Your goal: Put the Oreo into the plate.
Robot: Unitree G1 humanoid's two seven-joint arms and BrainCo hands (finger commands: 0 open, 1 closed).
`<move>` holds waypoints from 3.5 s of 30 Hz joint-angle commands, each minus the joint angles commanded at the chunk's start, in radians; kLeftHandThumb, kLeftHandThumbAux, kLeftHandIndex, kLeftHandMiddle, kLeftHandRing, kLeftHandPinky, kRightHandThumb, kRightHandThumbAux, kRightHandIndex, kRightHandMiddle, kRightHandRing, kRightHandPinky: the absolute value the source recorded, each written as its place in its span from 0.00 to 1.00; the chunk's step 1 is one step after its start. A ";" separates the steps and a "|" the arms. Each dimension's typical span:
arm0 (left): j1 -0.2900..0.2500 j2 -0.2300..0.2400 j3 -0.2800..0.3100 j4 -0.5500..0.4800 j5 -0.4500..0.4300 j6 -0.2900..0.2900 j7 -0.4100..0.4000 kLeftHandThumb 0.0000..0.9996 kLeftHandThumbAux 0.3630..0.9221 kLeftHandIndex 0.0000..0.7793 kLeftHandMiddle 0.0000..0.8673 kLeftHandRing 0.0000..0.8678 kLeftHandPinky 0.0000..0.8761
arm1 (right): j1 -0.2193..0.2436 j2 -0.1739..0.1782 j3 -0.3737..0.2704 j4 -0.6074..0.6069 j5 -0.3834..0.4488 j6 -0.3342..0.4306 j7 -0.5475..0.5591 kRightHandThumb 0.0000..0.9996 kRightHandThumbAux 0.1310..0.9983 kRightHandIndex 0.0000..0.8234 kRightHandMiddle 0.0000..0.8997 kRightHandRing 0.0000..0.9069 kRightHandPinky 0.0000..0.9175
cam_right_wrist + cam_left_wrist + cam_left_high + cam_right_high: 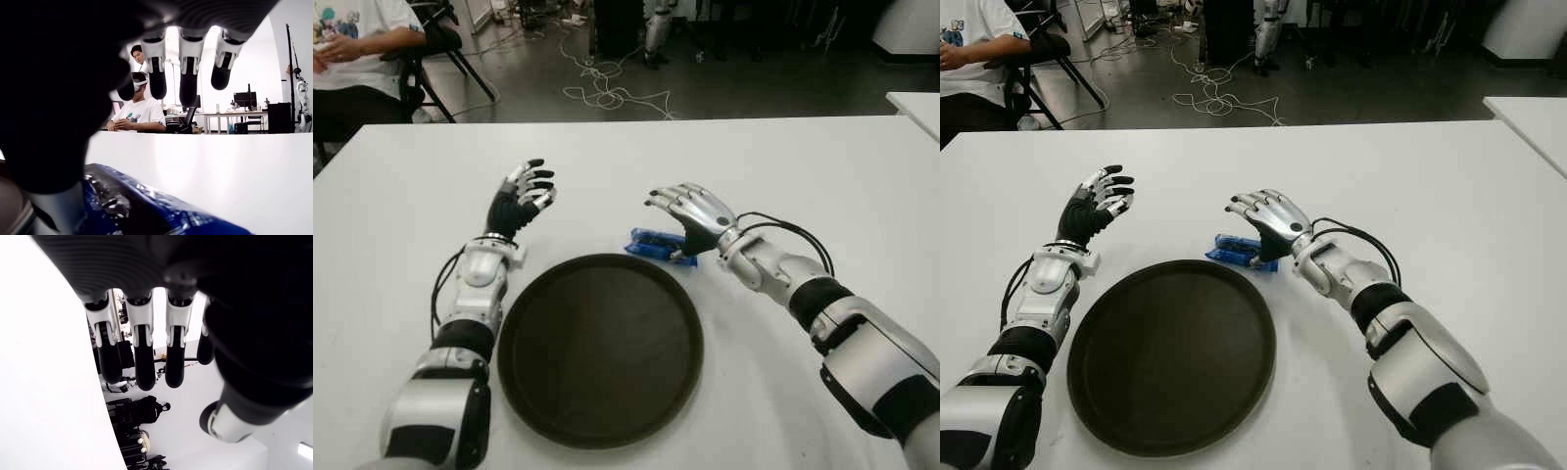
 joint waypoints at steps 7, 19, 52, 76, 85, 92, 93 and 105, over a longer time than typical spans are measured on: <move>0.003 -0.001 0.000 -0.003 -0.001 -0.009 -0.003 0.26 0.69 0.25 0.32 0.30 0.32 | -0.001 0.002 -0.001 0.005 0.004 0.002 0.014 0.00 0.79 0.22 0.17 0.17 0.18; 0.006 -0.002 -0.003 -0.009 0.003 -0.008 0.002 0.25 0.68 0.25 0.32 0.30 0.32 | -0.011 0.004 0.004 0.017 0.002 0.011 0.089 0.00 0.78 0.20 0.19 0.18 0.18; 0.017 -0.010 0.000 -0.034 -0.002 -0.003 -0.003 0.26 0.70 0.24 0.32 0.30 0.32 | -0.026 -0.007 -0.014 0.017 0.019 0.030 0.212 0.00 0.70 0.19 0.19 0.20 0.15; 0.019 -0.021 0.002 -0.037 -0.004 -0.012 -0.009 0.27 0.72 0.26 0.32 0.31 0.33 | -0.033 -0.015 -0.027 0.043 0.030 -0.020 0.258 0.00 0.69 0.21 0.20 0.21 0.17; 0.016 -0.021 0.002 -0.027 0.002 -0.027 -0.007 0.27 0.72 0.26 0.32 0.31 0.33 | -0.036 -0.012 -0.046 0.059 0.060 -0.054 0.332 0.00 0.74 0.31 0.26 0.25 0.21; 0.018 -0.022 0.004 -0.029 0.000 -0.027 -0.006 0.27 0.72 0.26 0.32 0.30 0.33 | -0.037 -0.009 -0.057 0.062 0.083 -0.060 0.374 0.00 0.74 0.35 0.31 0.29 0.22; 0.018 -0.022 0.004 -0.029 0.000 -0.028 -0.005 0.27 0.72 0.26 0.32 0.30 0.33 | -0.038 -0.009 -0.057 0.062 0.084 -0.060 0.378 0.00 0.73 0.35 0.31 0.29 0.22; 0.018 -0.019 0.001 -0.026 0.007 -0.029 0.000 0.23 0.70 0.25 0.30 0.29 0.31 | -0.035 -0.010 -0.048 0.058 0.080 -0.059 0.366 0.00 0.75 0.39 0.37 0.36 0.28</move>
